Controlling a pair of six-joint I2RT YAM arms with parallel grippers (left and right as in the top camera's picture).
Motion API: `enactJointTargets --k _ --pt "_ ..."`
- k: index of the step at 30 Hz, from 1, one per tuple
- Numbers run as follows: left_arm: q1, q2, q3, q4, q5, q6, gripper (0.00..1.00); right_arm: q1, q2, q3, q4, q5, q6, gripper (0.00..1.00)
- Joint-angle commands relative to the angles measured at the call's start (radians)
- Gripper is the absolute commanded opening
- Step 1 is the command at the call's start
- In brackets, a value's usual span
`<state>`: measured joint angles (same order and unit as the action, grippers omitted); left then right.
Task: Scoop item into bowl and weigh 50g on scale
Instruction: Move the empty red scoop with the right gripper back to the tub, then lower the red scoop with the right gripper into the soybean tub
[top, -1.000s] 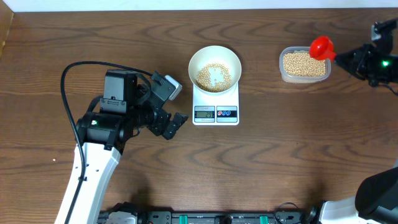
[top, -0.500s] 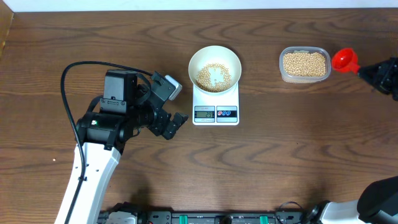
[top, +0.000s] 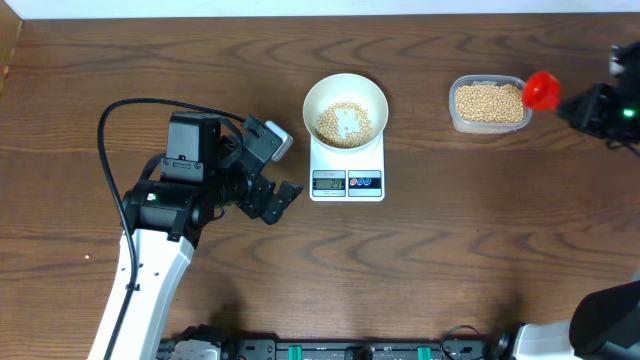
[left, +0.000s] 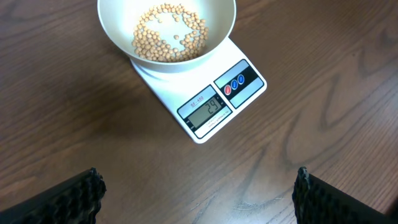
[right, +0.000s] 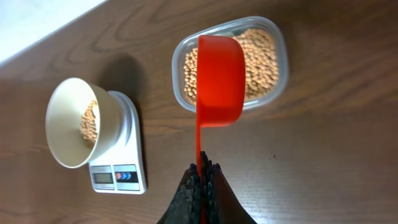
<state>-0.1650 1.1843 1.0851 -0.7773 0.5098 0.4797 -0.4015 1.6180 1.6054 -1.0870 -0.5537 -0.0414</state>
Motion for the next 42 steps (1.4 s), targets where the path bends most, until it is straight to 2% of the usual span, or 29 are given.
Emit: enactJointTargets --k 1,7,23,33,38,42 --pt "-0.002 0.005 0.024 0.0 -0.005 0.018 0.99 0.082 -0.019 0.019 0.024 0.113 -0.02 0.01" --pt "-0.002 0.005 0.024 0.0 -0.005 0.018 0.99 0.167 -0.019 0.019 0.064 0.145 -0.019 0.01" --pt "-0.002 0.005 0.024 0.0 -0.005 0.018 0.99 0.201 0.021 0.017 0.095 0.214 -0.019 0.01" --pt "-0.002 0.005 0.024 0.0 -0.005 0.018 0.99 0.244 0.105 0.017 0.149 0.264 -0.019 0.01" --pt "-0.002 0.005 0.024 0.0 -0.005 0.018 0.99 0.257 0.147 0.017 0.169 0.348 -0.021 0.01" --pt "-0.002 0.005 0.024 0.0 -0.005 0.018 0.99 0.265 0.176 0.017 0.183 0.369 -0.067 0.01"
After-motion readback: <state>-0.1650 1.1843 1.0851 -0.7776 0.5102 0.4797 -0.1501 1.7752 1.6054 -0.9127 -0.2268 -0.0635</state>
